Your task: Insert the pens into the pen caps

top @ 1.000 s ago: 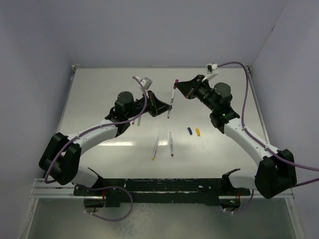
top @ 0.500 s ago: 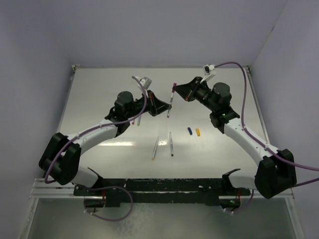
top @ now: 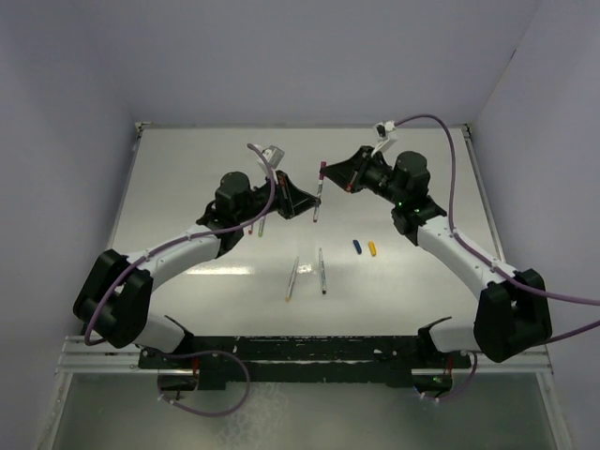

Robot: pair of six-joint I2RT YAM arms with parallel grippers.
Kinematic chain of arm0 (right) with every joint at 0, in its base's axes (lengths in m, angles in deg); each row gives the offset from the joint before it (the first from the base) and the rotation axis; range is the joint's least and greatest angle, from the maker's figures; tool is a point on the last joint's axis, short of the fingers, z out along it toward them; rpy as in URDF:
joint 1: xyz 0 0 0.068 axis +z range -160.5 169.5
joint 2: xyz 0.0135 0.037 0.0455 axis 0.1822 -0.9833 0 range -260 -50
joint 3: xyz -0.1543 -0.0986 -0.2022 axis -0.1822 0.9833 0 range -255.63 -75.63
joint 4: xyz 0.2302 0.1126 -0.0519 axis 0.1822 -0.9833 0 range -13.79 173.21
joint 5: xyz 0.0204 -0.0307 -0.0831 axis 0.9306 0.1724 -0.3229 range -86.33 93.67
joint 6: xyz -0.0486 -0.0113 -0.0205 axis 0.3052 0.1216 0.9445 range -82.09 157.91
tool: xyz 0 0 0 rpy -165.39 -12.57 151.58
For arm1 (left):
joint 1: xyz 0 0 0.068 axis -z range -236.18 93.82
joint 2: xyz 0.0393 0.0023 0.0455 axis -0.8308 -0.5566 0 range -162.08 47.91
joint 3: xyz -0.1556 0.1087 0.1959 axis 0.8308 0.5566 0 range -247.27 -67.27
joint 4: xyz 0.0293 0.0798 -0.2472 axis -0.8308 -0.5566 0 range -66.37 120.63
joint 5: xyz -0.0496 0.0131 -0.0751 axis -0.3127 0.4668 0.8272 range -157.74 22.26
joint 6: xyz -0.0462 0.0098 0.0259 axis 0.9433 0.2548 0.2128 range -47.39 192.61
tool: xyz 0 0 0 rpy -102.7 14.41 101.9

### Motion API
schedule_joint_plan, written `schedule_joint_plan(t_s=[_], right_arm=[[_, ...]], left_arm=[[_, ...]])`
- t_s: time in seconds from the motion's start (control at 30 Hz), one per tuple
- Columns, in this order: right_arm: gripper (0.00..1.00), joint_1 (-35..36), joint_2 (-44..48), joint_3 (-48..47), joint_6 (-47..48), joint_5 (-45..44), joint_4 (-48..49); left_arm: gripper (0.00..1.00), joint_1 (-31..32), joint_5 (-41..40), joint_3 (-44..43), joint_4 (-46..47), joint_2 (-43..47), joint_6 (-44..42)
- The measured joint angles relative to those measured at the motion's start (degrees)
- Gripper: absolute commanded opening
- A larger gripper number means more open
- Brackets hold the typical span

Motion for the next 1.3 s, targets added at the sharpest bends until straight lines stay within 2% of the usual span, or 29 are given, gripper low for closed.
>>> schedule_joint_plan(t_s=[0.3,0.6,1.3], right_arm=[[0.00,-0.33,-3.65,-2.19,1.40,5.55,-0.28],[0.00,-0.35,-5.40,-3.96,4.04,10.03,-0.46],[0.00,4.02,-9.14,-9.01,15.72,9.51,-6.93]], left_arm=[[0.00,-2.01,1.95,1.22,0.13,0.00,2.27],[0.00,-4.92,7.54,2.93,6.19,-1.16,7.72],[0.00,-7.89,11.80,2.93,4.79,-2.40,9.01]])
